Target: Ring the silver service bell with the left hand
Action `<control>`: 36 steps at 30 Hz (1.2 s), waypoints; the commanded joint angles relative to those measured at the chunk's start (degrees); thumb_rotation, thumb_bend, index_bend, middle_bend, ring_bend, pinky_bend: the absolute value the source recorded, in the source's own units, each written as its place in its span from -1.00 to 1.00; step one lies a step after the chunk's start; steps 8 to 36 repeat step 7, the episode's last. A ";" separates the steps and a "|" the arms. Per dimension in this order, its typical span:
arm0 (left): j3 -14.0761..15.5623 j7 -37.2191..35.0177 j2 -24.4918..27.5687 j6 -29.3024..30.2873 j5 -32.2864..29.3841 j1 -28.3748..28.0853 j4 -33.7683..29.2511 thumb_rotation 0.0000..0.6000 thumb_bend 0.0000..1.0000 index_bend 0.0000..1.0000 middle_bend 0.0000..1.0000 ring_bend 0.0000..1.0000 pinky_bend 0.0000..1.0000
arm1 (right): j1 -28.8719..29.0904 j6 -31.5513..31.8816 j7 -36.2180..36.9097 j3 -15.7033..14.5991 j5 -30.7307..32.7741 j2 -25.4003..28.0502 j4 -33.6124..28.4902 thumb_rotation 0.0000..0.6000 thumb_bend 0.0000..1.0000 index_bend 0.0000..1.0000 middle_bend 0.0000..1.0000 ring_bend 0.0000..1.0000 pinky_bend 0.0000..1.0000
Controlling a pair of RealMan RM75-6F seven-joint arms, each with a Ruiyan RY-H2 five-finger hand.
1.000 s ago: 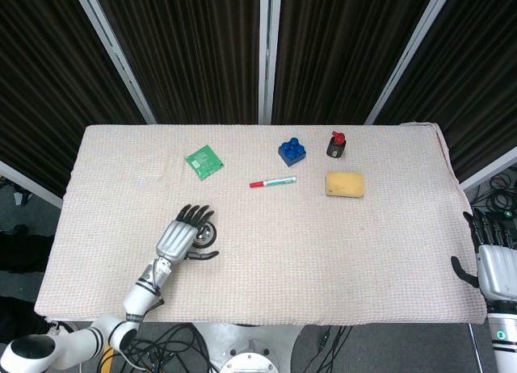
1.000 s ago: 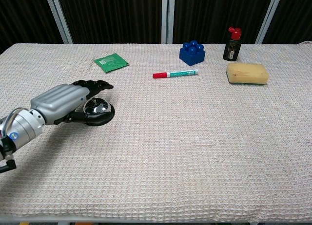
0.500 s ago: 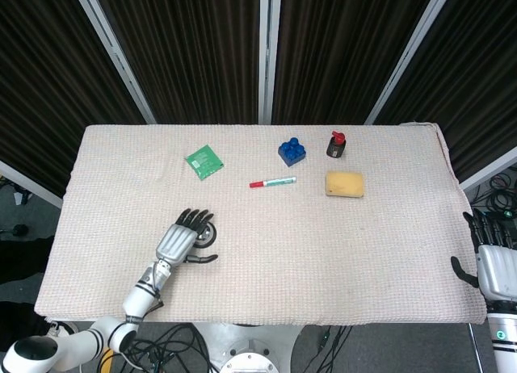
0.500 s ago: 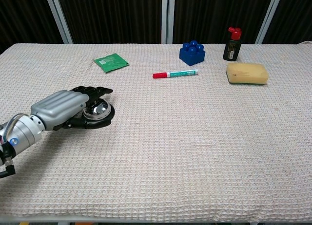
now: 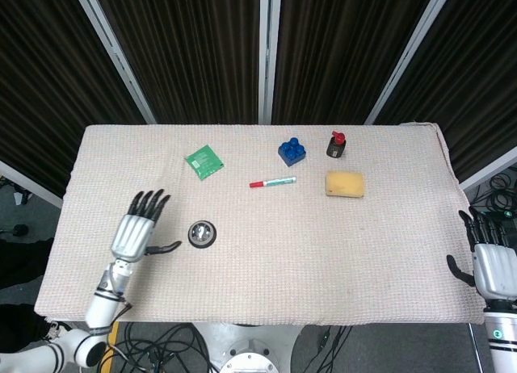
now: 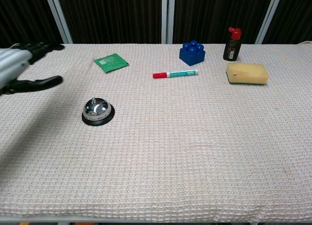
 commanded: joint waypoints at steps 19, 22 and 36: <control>4.05 0.84 11.05 9.60 -1.82 11.27 -7.03 -1.00 -1.00 -1.00 -1.00 -1.00 -1.00 | 0.50 -0.20 -0.87 -0.28 -0.69 -0.94 -0.11 1.00 -0.52 -1.00 -1.00 -1.00 -1.00; 4.05 0.84 11.05 9.60 -1.82 11.27 -7.03 -1.00 -1.00 -1.00 -1.00 -1.00 -1.00 | 0.50 -0.20 -0.87 -0.28 -0.69 -0.94 -0.11 1.00 -0.52 -1.00 -1.00 -1.00 -1.00; 4.05 0.84 11.05 9.60 -1.82 11.27 -7.03 -1.00 -1.00 -1.00 -1.00 -1.00 -1.00 | 0.50 -0.20 -0.87 -0.28 -0.69 -0.94 -0.11 1.00 -0.52 -1.00 -1.00 -1.00 -1.00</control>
